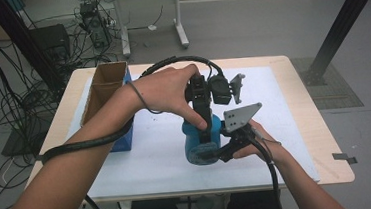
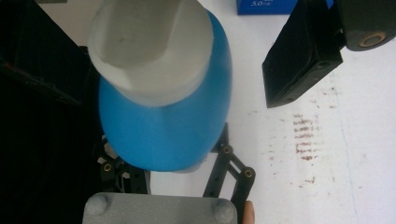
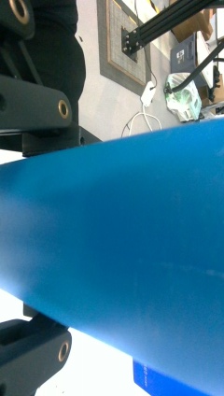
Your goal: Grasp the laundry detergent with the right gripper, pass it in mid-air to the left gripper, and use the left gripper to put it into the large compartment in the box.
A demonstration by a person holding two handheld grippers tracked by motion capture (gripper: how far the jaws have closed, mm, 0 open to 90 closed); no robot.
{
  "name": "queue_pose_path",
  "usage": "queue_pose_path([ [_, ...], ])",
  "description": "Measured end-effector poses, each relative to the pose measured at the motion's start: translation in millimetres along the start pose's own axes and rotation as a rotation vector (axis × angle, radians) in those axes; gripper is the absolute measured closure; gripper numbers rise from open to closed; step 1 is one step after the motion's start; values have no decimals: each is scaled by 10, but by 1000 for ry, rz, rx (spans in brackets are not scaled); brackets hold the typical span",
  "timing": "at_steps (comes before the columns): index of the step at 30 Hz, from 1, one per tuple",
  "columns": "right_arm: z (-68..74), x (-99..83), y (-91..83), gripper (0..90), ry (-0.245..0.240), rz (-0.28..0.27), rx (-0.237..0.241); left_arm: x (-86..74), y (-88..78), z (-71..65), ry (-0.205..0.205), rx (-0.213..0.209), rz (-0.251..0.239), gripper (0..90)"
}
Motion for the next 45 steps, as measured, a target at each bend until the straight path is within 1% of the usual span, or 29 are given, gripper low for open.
queue_pose_path([
  [11,8,2,4,418,-2,4,-5,-8,9,-11,4,-2,5,84],
  [20,41,17,20,418,3,5,-10,-15,2,-39,13,0,8,85],
  [24,55,32,23,418,-4,9,-12,-20,-10,-51,11,2,5,84],
  [32,76,41,12,418,-2,5,-10,-5,-11,-66,13,7,7,83],
  [45,70,63,6,418,-11,10,-6,1,-15,-74,10,15,8,84],
])
Point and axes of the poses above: each handheld gripper's, and its own axes: y roughly forward along the jaws, x roughly out of its top, z roughly to its left, the point moved 6 cm from there along y, roughly forward along the jaws, and after that the axes turned 15 degrees about -z, right-handed, at the moved point
